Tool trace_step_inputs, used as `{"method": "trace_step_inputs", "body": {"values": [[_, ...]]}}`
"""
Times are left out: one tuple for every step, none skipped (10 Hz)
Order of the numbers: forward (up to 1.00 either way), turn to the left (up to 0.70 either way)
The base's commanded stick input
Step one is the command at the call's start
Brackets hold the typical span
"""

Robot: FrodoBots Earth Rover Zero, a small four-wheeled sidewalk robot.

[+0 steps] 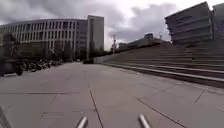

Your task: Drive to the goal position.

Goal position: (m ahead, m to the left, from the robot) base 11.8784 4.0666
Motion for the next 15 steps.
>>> {"method": "trace_step_inputs", "body": {"values": [[0.7, 0.0], [0.7, 0.0], [0.7, 0.0], [0.7, 0.0], [0.7, 0.0], [0.7, 0.0], [0.7, 0.0], [0.7, 0.0], [0.7, 0.0], [0.7, 0.0], [0.7, 0.0], [0.7, 0.0], [0.7, 0.0], [0.7, 0.0], [0.7, 0.0]]}}
